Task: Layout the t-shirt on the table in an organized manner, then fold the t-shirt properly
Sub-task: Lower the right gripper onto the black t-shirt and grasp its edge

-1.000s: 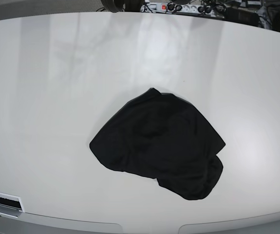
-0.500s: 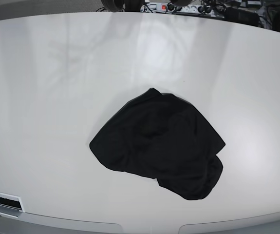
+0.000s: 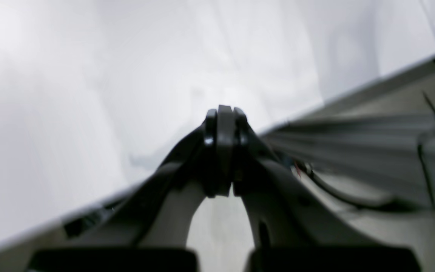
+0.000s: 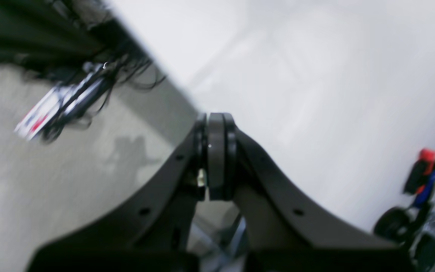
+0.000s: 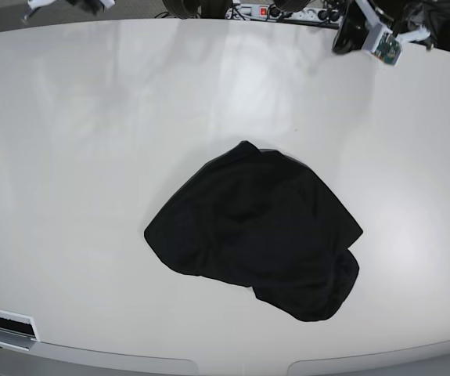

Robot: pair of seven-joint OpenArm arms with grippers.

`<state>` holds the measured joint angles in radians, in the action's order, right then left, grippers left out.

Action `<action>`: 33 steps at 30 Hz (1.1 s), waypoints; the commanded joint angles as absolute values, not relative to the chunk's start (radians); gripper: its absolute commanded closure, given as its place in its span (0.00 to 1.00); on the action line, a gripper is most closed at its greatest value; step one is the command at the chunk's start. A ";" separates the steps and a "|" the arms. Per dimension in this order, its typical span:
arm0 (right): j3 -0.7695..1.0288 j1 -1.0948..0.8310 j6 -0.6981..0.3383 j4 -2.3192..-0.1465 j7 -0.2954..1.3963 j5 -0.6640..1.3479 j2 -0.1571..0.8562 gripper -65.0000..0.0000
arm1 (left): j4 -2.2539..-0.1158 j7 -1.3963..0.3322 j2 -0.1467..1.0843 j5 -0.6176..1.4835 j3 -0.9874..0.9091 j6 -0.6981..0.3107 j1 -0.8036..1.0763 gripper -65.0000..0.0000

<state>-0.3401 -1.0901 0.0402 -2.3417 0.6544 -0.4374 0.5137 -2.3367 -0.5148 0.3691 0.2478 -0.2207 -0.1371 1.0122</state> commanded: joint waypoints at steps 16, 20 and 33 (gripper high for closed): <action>-0.340 -0.574 -0.178 -2.333 0.361 -0.113 0.404 1.00 | -2.147 -0.398 0.369 0.288 -0.223 -0.155 0.617 1.00; -0.340 -0.508 -0.178 -2.240 0.350 -0.051 0.354 1.00 | -1.983 -0.396 0.371 0.299 -0.223 -0.195 0.566 1.00; -0.340 -0.202 -0.308 -1.722 0.325 0.109 0.216 1.00 | -1.797 -0.396 0.392 0.428 -0.223 -0.364 0.449 1.00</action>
<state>-0.3439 -0.2123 -0.3092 -1.6993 0.3550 0.0986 0.2165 -1.7802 -0.4210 0.3775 0.4149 -0.2169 -0.3622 0.4541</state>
